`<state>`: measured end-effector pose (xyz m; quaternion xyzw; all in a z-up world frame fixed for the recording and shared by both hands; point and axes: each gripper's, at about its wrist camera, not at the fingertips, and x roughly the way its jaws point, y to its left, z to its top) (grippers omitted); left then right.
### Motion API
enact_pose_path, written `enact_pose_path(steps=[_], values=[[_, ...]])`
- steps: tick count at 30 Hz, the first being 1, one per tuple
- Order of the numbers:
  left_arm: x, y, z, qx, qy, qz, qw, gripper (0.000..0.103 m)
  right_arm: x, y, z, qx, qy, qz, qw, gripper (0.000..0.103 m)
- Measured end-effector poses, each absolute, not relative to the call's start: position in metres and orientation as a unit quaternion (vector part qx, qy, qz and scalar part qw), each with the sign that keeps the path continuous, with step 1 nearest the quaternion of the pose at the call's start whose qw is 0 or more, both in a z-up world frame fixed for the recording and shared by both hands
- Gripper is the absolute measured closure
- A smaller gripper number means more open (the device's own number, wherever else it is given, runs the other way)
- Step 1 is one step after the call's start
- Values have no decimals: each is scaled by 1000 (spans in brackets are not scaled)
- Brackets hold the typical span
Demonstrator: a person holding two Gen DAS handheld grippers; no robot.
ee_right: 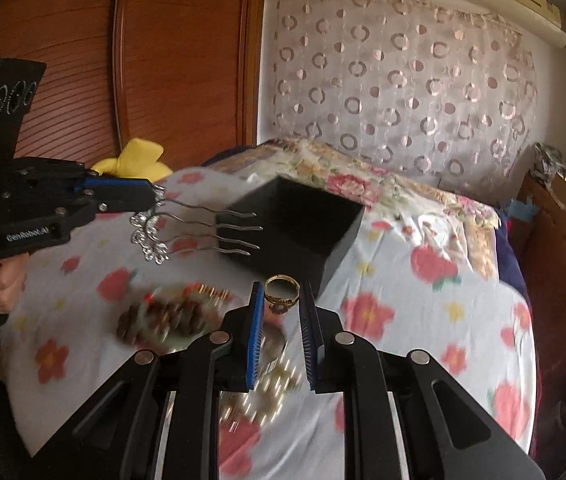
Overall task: Organize jewelry
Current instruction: 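Lower comb and ring into the black box and open both grippers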
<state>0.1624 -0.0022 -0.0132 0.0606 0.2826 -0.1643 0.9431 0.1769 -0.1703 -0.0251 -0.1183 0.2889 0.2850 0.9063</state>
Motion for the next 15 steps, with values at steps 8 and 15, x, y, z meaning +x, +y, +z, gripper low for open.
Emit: enact_pose_path(steps=[8,15], values=[[229,9,-10,36,290,-151,944,97,244,-151,-26,-107,296,296,902,83],[267,8,-20,28,312,-159,936,96,275,-137,-45,-91,324,301,892,82]])
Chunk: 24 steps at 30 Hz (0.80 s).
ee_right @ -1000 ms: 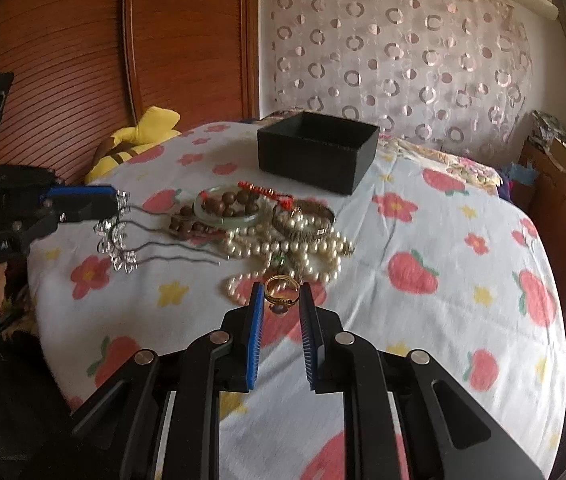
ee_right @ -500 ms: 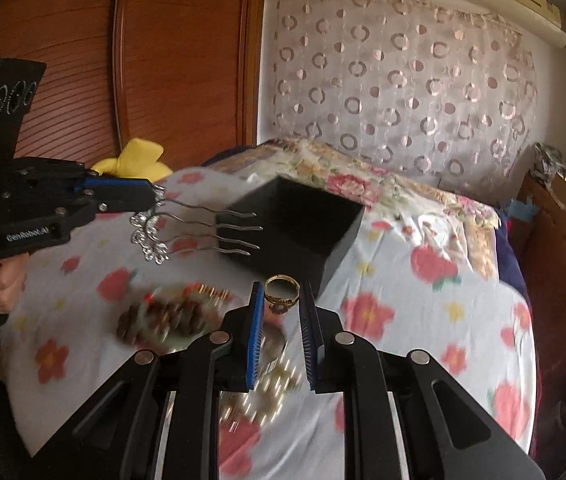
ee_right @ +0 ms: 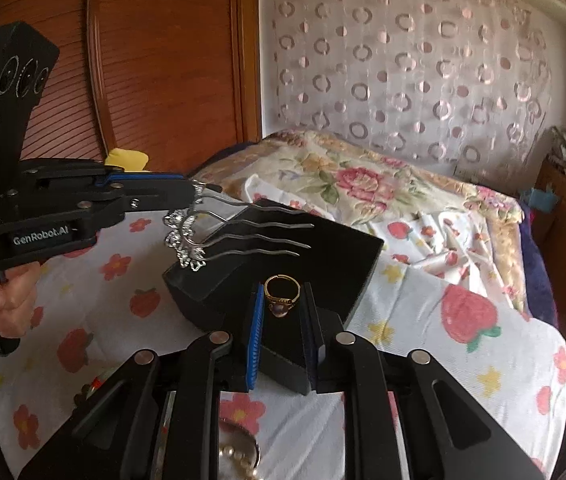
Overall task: Organize jewelry
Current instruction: 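Lower comb and ring into the black box and open both grippers, then grasp the silver bangle with the right gripper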
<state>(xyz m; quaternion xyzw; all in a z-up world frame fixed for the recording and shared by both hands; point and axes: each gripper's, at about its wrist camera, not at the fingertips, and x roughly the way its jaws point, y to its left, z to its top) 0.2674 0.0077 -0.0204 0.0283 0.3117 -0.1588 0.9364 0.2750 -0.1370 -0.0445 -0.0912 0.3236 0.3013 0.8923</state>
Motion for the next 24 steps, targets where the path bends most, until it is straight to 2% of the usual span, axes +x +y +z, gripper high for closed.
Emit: enact_pose_path(steps=[4,7,14,15,16,18,20,22,24], values=[[279,2,-25,28,328,-168,929,96,282,-131,-47,-91,330,310,887,80],[284,-1,-25,32,335,-173,926,95,284,-133,-46,-86,328,315,886,66],[282,-10,-19,35,328,-171,928,95,279,-142,-42,-77,325,313,889,65],[281,-10,-18,36,327,-170,929,91,277,-143,-42,-77,323,312,890,65],[281,-10,-18,36,327,-170,929,80,274,-147,-41,-74,323,310,891,66],[276,-10,-16,39,323,-166,931,69,268,-154,-41,-67,323,307,893,66],[267,-9,-17,42,322,-162,932,66,261,-162,-42,-61,324,303,894,66],[255,-3,-21,35,327,-161,930,57,252,-172,-43,-57,328,298,894,66],[244,3,-27,32,333,-161,928,54,241,-181,-47,-56,336,294,893,66]])
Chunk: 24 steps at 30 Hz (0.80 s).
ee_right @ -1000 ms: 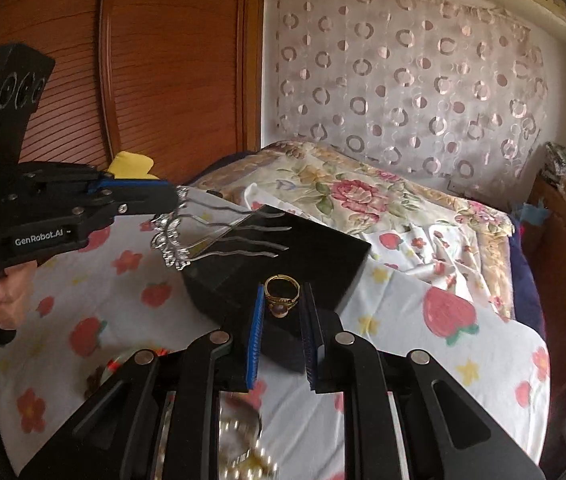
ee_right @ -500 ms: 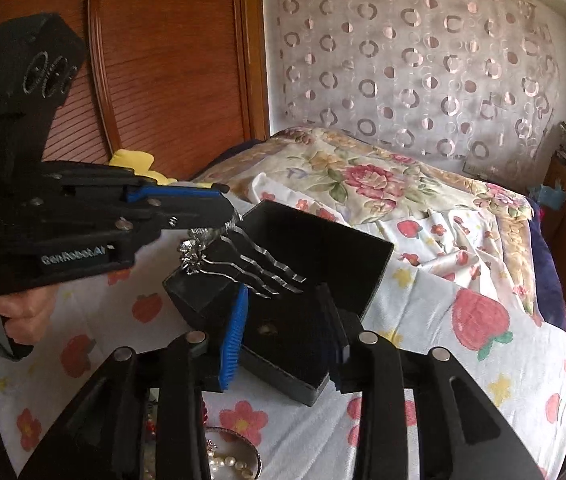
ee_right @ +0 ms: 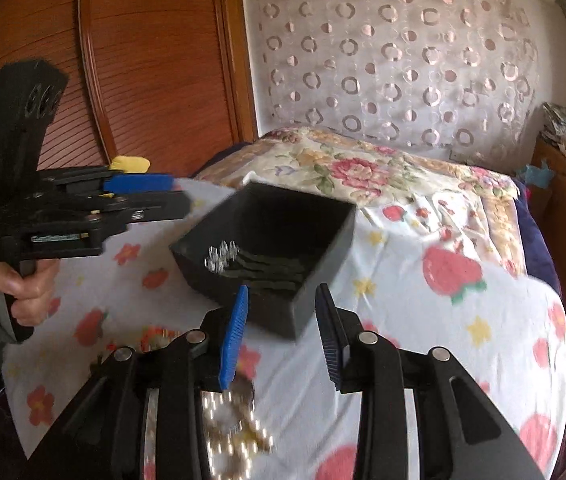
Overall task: Organize jewelry
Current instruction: 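Grasp the silver bangle with the right gripper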
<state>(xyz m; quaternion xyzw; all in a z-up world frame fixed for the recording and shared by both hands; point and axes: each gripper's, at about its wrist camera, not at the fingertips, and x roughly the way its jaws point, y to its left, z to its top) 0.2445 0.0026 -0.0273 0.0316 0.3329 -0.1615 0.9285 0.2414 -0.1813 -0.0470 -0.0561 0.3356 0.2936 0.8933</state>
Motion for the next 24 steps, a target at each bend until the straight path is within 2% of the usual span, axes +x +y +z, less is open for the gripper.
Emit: enact_pose_path(steps=[12,17,24], values=[[190,33,-80,20,393,-151,907,54,205,-183,-83,-67,388,289,873,66],[183,39,-90,19,402,-153,902,54,214,-168,-88,-72,400,295,865,79],[176,49,-89,15,407,-145,902,54,233,-149,-102,-96,433,295,846,83]])
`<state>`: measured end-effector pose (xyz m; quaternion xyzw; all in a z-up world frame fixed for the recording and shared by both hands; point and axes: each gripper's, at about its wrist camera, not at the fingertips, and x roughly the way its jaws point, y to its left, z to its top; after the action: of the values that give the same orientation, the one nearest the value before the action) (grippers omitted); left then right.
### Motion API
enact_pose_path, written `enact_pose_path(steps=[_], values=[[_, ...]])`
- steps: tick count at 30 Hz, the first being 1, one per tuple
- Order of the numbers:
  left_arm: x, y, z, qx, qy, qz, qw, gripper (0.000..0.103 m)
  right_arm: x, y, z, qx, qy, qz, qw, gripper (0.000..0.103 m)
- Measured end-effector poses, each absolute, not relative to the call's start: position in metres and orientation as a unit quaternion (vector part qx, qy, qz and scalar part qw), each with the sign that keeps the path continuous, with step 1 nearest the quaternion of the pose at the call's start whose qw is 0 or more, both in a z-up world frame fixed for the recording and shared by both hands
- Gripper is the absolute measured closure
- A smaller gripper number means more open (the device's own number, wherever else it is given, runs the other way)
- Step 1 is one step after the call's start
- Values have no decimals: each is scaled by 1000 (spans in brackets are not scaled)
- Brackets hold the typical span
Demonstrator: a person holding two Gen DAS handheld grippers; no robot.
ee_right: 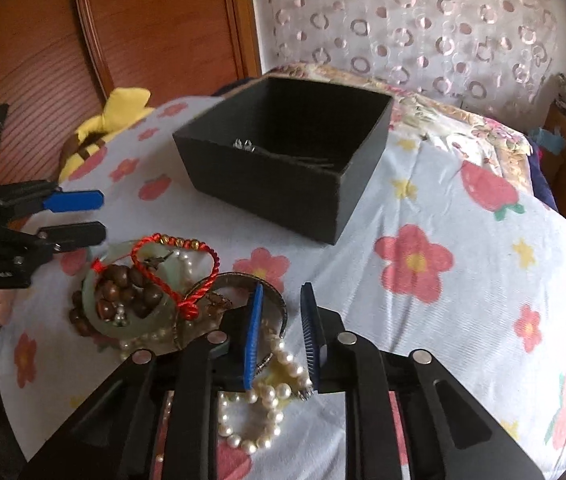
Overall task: Organize jewelry
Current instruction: 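Grasp the silver bangle with the right gripper, then close the left gripper on the red string bracelet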
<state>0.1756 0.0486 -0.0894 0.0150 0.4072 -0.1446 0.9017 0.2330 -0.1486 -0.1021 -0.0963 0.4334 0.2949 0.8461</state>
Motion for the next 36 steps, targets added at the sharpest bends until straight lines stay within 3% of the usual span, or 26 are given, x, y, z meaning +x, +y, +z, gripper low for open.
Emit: enact_pose_path(steps=[4,18,28,36], values=[[171,55,-91,12,409,-134,902,54,230,-146,-102,-103,433,301,843,97],[154,51,-90,9,402,-137,905,53,190,-193,-70,-80,369,276,884,98],[173,28,-73,10,388,-163,907,53,177,-218,-74,-77,370,256,890,98],[219,6,-81,0,440,-221,870,56,177,-227,-74,-61,363,256,894,98]])
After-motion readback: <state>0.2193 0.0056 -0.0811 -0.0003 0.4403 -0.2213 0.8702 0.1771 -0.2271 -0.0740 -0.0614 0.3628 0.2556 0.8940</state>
